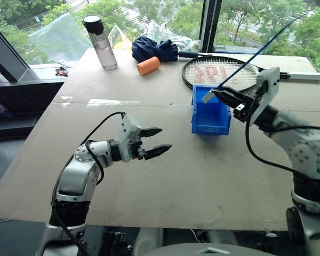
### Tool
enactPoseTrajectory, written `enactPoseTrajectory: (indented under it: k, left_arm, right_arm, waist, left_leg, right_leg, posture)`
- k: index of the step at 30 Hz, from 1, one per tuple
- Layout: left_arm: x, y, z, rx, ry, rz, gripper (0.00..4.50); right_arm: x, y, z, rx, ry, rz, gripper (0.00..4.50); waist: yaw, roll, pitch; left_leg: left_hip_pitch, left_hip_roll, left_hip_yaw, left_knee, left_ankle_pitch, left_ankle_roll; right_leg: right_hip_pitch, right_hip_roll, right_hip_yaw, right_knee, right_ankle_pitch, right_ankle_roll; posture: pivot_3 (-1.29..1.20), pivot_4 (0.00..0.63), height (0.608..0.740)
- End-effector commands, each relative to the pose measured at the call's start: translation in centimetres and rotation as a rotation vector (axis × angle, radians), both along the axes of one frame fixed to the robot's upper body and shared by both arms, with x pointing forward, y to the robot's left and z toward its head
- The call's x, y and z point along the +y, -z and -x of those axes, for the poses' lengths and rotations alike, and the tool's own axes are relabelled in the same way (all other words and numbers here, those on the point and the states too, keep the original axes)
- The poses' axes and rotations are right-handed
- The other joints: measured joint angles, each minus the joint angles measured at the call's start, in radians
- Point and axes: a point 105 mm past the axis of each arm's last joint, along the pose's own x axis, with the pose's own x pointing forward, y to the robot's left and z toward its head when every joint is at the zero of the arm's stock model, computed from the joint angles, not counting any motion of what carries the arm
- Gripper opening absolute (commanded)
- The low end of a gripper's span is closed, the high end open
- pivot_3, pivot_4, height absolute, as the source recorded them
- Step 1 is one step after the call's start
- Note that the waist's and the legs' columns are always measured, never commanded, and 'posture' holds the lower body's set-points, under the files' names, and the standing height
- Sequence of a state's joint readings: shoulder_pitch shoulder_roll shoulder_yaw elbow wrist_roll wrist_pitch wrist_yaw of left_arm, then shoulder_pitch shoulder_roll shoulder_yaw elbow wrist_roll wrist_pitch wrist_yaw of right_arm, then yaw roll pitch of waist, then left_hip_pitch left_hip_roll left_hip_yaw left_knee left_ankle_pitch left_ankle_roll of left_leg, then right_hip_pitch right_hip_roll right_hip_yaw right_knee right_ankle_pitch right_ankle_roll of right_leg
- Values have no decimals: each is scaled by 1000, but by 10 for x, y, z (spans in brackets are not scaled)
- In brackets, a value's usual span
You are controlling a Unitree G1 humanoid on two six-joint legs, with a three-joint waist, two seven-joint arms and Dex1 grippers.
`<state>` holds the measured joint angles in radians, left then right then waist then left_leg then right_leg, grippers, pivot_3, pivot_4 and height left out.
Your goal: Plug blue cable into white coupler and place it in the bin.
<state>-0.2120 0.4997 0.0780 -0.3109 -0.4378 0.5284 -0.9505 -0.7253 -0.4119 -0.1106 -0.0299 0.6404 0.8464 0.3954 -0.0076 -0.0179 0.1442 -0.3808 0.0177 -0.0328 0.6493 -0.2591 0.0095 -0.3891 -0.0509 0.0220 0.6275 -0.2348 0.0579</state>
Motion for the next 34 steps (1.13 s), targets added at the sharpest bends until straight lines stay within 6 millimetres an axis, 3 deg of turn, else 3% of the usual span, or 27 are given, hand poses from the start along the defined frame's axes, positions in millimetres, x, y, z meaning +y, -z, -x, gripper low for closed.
enactPoseTrajectory:
  k: [1, 3, 6, 9, 11, 14, 18, 23, 28, 34]
  left_arm:
    - [-4, -22, 2, -75, -40, 49, 3791]
    - [-6, -25, 4, -83, -43, 55, 3799]
    - [-10, -28, 9, -84, -38, 64, 3799]
    - [-13, -29, 11, -76, -37, 71, 3799]
    - [-13, -28, 12, -67, -33, 70, 3799]
    - [-11, -23, 16, -31, -28, 68, 3799]
    - [10, -6, 33, 60, -19, 6, 3799]
    - [49, 8, 54, 164, -60, -59, 3799]
    - [72, 14, 77, 210, -85, -136, 3799]
    - [70, 8, 77, 194, -69, -131, 3799]
  right_arm:
    - [-13, 15, -27, 114, 76, 60, 388]
    - [-16, 16, -36, 148, 83, 50, 1090]
    - [-32, 14, -42, 139, 146, 89, 2499]
    - [-49, 8, -32, 95, 167, 98, 3937]
    - [-53, 4, -22, 66, 156, 89, 4408]
    - [-53, -6, 21, -67, 62, 96, 4408]
    - [-48, 13, 100, -149, -104, 206, 4408]
    - [-81, 46, 160, -159, -107, 331, 4408]
    - [-125, 83, 206, -74, -4, 505, 4408]
    - [-146, 92, 221, -51, 47, 565, 4408]
  waist:
    - [4, 0, 0]
    - [2, 0, 0]
    - [-1, 0, 0]
    - [-1, 0, 0]
    - [-2, 0, 0]
    - [-3, 0, -1]
    - [-4, 0, 0]
    - [-3, -1, -1]
    - [0, -2, -2]
    - [0, -2, -2]
  left_leg:
    - [0, -1, 0, 0, 0, 0]
    - [0, -1, 0, -1, 0, 0]
    - [-2, 0, 1, -2, 0, 0]
    - [-3, 0, 1, -3, 0, 0]
    - [-3, -1, 1, -3, 0, 0]
    - [-2, 0, 0, -3, 0, 0]
    - [-1, 1, -1, -5, -1, 1]
    - [2, 3, 1, -7, -1, 1]
    - [2, 5, 4, -5, -1, 1]
    - [2, 6, 3, -4, -1, 0]
  right_leg:
    - [0, 0, 0, 0, 0, 0]
    - [0, 0, 0, -1, 0, 0]
    - [-1, -1, 0, -1, 0, 0]
    - [-3, -1, 0, -1, 0, 0]
    - [-3, -1, 0, -1, 0, 0]
    - [-2, -1, -1, -1, 0, 0]
    - [-1, 0, -2, -2, -1, 2]
    - [-1, 1, 0, -2, -4, -2]
    - [-1, 0, 2, -3, -7, 2]
    - [-1, -3, 5, -3, -7, 2]
  posture:
    - [0, 150, 740]
    - [0, 150, 740]
    - [0, 150, 740]
    - [0, 150, 740]
    - [0, 150, 740]
    - [0, 150, 740]
    - [0, 150, 740]
    - [0, 150, 740]
    - [0, 150, 740]
    - [0, 150, 740]
